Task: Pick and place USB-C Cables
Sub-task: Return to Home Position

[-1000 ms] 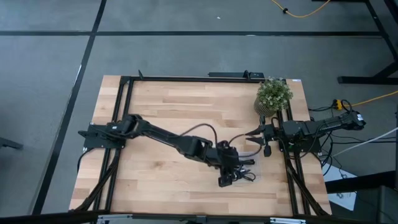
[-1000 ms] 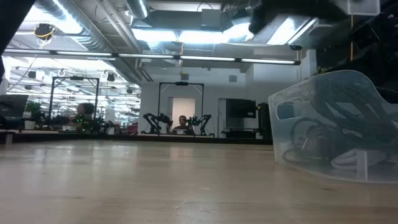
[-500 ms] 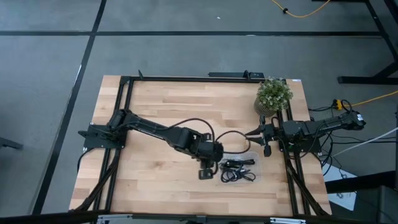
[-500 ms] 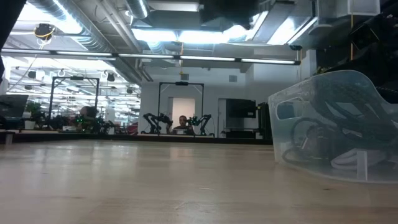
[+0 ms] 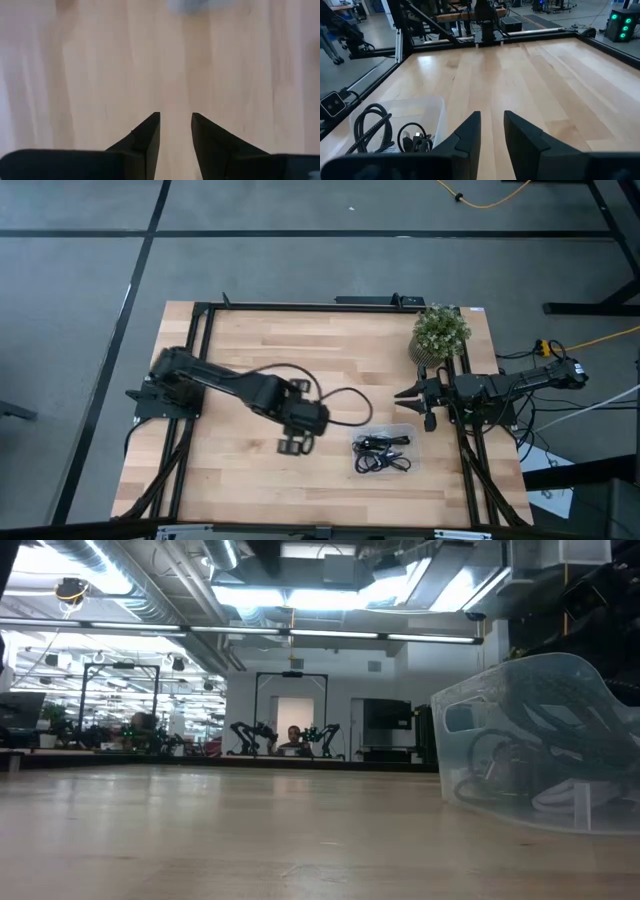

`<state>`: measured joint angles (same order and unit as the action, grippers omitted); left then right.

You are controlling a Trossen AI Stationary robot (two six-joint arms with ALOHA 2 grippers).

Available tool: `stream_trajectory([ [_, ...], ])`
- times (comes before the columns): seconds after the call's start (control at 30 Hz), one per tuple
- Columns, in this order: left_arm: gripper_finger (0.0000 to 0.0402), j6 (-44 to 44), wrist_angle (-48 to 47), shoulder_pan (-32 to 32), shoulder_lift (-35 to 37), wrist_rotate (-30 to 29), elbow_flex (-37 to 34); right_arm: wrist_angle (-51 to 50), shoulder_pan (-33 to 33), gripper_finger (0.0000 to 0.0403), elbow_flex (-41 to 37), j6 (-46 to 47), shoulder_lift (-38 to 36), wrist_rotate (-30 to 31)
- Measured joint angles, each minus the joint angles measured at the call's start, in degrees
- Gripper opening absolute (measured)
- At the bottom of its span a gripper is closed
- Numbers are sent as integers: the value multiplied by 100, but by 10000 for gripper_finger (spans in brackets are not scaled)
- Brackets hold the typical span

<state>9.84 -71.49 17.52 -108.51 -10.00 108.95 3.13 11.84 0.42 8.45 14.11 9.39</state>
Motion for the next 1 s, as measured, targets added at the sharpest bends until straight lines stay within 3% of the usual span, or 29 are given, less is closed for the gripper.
stream_trajectory([
  [0.23,105,5,806,51,1419,4,-1760,-26,-2,90,-1,-34,61,-1],
  [0.63,106,29,4867,-117,4700,46,-5772,-5,-4,90,-1,10,79,0],
  [0.83,106,91,6917,-258,5789,48,-7505,-1,-4,90,-1,10,78,2],
  [1.0,106,185,8642,-361,6250,46,-8722,-8,-4,90,-1,9,79,2],
])
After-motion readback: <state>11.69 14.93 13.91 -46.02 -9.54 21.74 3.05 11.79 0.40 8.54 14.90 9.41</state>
